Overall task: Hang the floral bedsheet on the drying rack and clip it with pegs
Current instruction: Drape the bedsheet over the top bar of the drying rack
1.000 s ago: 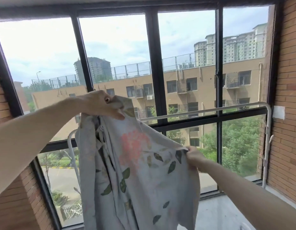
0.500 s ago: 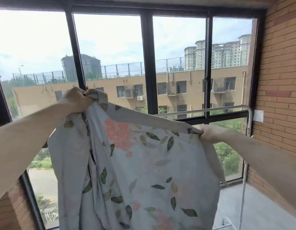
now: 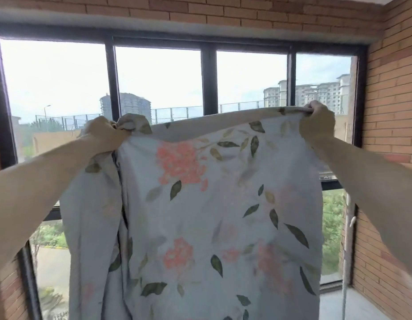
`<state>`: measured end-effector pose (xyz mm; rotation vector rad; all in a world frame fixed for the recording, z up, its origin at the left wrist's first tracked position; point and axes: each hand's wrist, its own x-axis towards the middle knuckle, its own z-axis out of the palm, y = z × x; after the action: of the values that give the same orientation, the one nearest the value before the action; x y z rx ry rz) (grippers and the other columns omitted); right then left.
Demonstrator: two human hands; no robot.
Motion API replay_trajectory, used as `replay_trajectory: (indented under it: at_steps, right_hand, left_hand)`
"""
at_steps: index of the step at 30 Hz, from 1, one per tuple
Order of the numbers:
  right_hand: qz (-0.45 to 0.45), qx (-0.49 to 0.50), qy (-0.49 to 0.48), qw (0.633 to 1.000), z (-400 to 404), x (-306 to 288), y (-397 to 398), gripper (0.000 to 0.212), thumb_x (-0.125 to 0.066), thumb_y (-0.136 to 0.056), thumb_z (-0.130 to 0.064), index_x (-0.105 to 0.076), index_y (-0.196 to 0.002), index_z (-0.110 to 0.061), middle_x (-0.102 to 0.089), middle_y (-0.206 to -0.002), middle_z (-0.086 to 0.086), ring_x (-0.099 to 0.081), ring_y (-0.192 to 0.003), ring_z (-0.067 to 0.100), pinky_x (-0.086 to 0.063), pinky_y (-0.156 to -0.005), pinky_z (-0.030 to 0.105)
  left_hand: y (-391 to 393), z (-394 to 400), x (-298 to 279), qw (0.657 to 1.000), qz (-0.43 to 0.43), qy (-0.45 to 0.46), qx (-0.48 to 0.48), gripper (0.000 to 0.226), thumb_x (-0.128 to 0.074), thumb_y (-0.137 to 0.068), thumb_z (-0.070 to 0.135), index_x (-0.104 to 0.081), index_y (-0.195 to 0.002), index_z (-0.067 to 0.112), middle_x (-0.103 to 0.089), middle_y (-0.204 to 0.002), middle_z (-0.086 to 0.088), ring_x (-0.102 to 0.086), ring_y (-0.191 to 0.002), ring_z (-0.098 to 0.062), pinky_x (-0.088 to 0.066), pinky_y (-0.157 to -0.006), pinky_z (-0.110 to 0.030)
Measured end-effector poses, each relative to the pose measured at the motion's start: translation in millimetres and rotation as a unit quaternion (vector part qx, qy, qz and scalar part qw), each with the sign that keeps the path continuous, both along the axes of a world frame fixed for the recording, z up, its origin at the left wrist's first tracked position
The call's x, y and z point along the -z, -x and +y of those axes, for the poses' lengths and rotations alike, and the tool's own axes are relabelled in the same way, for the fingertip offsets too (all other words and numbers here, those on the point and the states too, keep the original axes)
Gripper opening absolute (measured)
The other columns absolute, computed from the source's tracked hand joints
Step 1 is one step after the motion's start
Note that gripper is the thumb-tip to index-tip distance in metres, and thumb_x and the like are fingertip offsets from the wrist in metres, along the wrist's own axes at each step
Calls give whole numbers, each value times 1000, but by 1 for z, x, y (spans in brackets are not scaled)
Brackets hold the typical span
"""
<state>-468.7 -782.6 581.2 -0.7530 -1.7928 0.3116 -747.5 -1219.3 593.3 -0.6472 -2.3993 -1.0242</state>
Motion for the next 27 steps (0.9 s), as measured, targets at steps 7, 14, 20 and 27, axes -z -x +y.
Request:
replay_trajectory:
  at_steps: [7,14,20,27]
  right_hand:
    - [55,-10,80,995,5,-15,-22,24,-53,-98,-21,-73,-107,-11,-67,-99,14,-64,-95,30,-54,-88,34]
    - [196,4,55,979,23,-44,-9,19,-47,-84,-27,-55,-67,-22,-55,-79,-2,-48,-71,21,-40,-66,28]
    - [141,-35,188,971,9,-32,-11,45,-43,-106,-37,-69,-122,-3,-69,-121,23,-66,-113,38,-51,-94,40]
    - [-11,-20,222,975,-27,-16,16,36,-55,-98,-21,-64,-128,-4,-67,-121,19,-64,-95,32,-57,-76,37]
  left_hand:
    - [-7,-4,0,998,-40,-25,-42,93,-66,-61,92,-74,-87,3,-75,-85,-19,-70,-72,-29,-50,-62,-32]
    - [-20,19,-16,993,-43,-99,-40,85,-61,-72,87,-67,-91,4,-71,-83,-15,-70,-75,-32,-54,-69,-37]
    - [-11,2,-18,997,-19,-60,-47,63,-64,-85,69,-67,-80,6,-66,-81,-10,-61,-75,-28,-46,-64,-32]
    - [-17,-2,0,997,-46,-57,-3,39,-62,-96,46,-65,-83,9,-60,-73,-7,-54,-60,-22,-42,-52,-28]
